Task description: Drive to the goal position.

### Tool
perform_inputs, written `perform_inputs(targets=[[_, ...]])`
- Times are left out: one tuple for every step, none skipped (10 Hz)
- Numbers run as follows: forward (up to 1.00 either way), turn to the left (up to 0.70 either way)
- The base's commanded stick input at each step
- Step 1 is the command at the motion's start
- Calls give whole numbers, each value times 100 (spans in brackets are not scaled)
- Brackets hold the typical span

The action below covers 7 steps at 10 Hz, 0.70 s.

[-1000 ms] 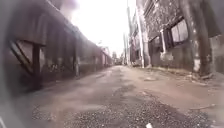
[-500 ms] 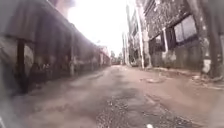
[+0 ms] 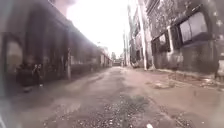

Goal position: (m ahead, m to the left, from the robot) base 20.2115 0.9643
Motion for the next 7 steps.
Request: perform_inputs(targets=[[100,-7],[100,0],[100,0],[100,0],[100,0],[100,0],[100,0]])
